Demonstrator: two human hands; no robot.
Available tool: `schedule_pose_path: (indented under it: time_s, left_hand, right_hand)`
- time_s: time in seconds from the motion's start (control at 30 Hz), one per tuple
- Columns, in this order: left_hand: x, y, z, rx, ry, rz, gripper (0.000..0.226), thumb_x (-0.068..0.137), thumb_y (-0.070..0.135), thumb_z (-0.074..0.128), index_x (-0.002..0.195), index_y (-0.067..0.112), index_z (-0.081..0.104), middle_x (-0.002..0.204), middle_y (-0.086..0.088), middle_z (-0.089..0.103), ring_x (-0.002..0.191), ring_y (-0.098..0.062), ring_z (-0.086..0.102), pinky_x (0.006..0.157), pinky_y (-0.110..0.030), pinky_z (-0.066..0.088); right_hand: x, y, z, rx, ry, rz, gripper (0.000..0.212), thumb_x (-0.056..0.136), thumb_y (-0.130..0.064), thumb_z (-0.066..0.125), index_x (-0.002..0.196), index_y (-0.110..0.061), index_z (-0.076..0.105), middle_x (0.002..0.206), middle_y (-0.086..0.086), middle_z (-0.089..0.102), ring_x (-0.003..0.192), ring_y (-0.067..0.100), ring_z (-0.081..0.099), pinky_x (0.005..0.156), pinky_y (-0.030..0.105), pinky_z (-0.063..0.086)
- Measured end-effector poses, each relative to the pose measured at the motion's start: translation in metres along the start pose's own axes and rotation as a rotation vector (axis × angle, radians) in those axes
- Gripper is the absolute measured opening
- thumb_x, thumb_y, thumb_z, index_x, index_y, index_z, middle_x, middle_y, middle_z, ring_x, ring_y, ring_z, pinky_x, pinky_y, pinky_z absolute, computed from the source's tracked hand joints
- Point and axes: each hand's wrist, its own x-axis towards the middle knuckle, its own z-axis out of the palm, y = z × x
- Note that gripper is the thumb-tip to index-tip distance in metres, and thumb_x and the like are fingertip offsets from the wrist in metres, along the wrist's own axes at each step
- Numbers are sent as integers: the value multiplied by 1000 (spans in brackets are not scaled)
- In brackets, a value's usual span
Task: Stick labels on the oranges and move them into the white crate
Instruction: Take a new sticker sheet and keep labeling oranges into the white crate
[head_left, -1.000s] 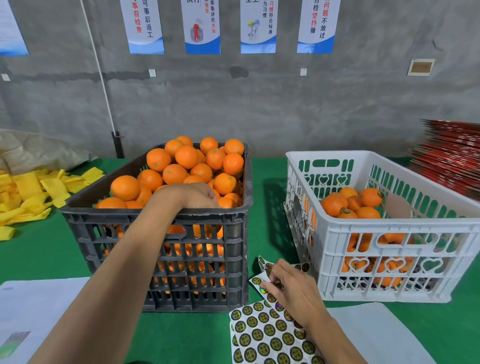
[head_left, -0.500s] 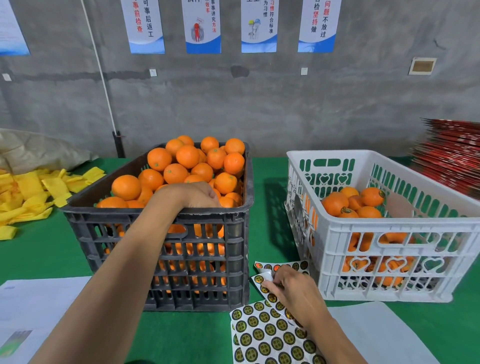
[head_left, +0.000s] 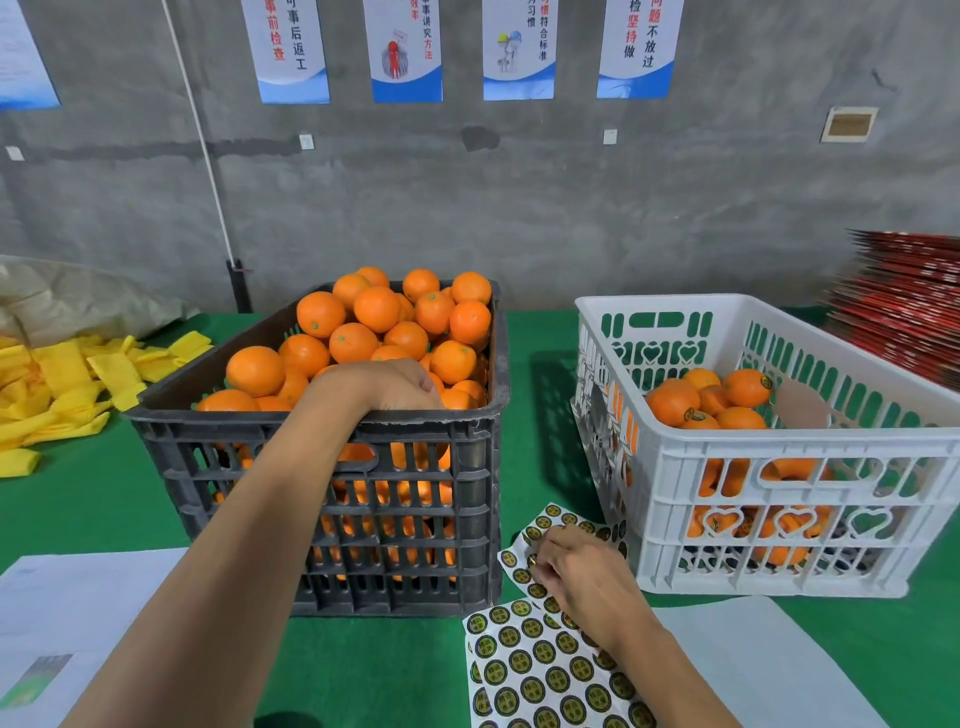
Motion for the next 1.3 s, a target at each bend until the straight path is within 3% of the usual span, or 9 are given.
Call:
schedule_pose_path:
  time_s: [0.13, 0.23, 0.33, 0.5, 0.67, 0.8, 1.03, 1.2, 1.3]
  left_hand:
    - [-1, 0, -1, 9, -5, 3, 15, 86, 41, 76, 90, 27, 75, 97, 5, 74, 98, -19, 70, 89, -36, 59]
    - [-2, 1, -1, 19, -5, -5, 18, 85, 42, 76, 96, 27, 76, 102, 6, 74, 99, -18, 70, 93, -39, 58]
    - [-3, 1, -2, 16, -10, -17, 20, 83, 42, 76, 97, 27, 76, 102, 5, 74, 99, -18, 70, 93, -40, 58]
    - [-1, 1, -2, 28, 0, -19, 16, 82, 41, 77, 91, 28, 76, 93, 8, 74, 91, -16, 71, 78, -31, 58]
    - [-1, 1, -2, 31, -3, -14, 16, 86, 41, 75, 94, 27, 75, 101, 5, 73, 98, -18, 69, 90, -37, 58]
    - [-1, 1, -2, 27, -8, -8, 14, 86, 40, 76, 94, 28, 75, 103, 6, 72, 98, -16, 69, 88, -34, 58]
    - [-3, 4, -1, 45, 1, -8, 14, 89, 39, 74, 89, 25, 74, 94, 4, 72, 93, -19, 69, 82, -32, 56]
    - [-5, 5, -1, 42, -7, -15, 19, 86, 39, 76, 94, 21, 75, 100, 2, 72, 97, -20, 68, 90, -39, 58]
    - [-4, 3, -1, 37, -1, -12, 16, 85, 42, 77, 89, 26, 75, 95, 5, 72, 92, -17, 69, 77, -32, 57]
  right_hand:
    - [-1, 2, -1, 146, -23, 132, 18, 99, -45, 57, 108, -30, 61, 114, -13, 63, 100, 6, 58, 87, 23, 49]
    - [-1, 2, 2, 170, -104, 188, 50, 98, -57, 53, 140, -30, 53, 132, -12, 53, 124, 11, 48, 105, 30, 39]
    - [-2, 5, 6, 216, -157, 225, 52, 102, -55, 48, 150, -34, 48, 149, -11, 40, 141, 13, 32, 119, 34, 25]
    - [-2, 10, 4, 335, -96, 228, 32, 100, -44, 59, 129, -35, 69, 130, -16, 51, 126, 10, 42, 112, 32, 31]
    - [1, 8, 5, 423, -68, 253, 17, 96, -37, 68, 111, -33, 74, 110, -16, 57, 112, 8, 49, 106, 34, 39]
    - [2, 7, 5, 471, -59, 293, 8, 93, -35, 69, 101, -34, 70, 105, -17, 56, 111, 8, 49, 108, 38, 38]
    - [-1, 10, -5, 69, -219, 173, 71, 86, -83, 39, 141, -42, 57, 144, -16, 43, 134, 12, 36, 117, 37, 22]
    - [-6, 13, -7, 106, -322, 150, 84, 83, -90, 34, 151, -43, 44, 157, -17, 28, 144, 13, 23, 122, 44, 17]
    - [-8, 13, -6, 114, -285, 130, 70, 91, -79, 41, 150, -41, 48, 150, -17, 34, 138, 12, 29, 120, 39, 23]
